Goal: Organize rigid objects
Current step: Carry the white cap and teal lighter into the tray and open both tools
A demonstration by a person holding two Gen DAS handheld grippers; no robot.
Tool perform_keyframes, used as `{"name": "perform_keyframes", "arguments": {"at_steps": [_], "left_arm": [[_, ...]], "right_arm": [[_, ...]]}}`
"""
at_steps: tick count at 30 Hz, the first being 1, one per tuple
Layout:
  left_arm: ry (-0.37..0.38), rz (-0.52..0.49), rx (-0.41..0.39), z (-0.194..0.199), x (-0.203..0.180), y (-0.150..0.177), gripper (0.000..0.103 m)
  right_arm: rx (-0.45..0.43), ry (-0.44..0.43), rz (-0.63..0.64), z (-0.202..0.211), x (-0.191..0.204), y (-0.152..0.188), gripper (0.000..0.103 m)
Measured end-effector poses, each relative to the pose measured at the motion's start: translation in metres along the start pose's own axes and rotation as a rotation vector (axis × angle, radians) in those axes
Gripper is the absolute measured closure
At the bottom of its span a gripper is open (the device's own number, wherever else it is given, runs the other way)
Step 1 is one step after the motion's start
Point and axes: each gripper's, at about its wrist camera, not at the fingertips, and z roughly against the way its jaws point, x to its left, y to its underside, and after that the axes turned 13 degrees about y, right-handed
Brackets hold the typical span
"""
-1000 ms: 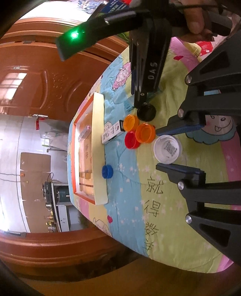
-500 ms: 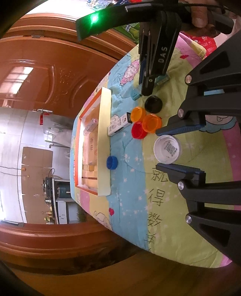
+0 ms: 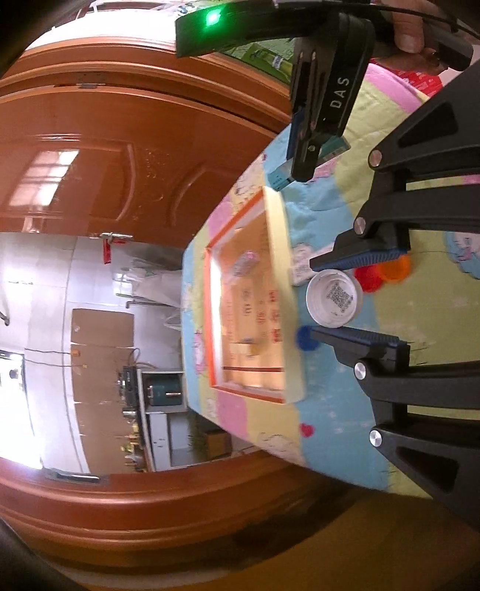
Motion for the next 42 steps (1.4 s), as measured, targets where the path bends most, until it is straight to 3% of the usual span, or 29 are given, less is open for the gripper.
{"name": "perform_keyframes", "arguments": {"at_steps": [12,42], "left_arm": [[-0.019,-0.021,-0.04,-0.032,0.011,-0.069,0.073],[-0.037,0.046,0.041,-0.128,0.049,-0.12,0.073]], "right_arm": [[-0.089,-0.01,-0.038,-0.004,-0.019,-0.059,0.08],[-0.014,-0.031,-0.078,-0.094,-0.042,-0.121,0.08]]}}
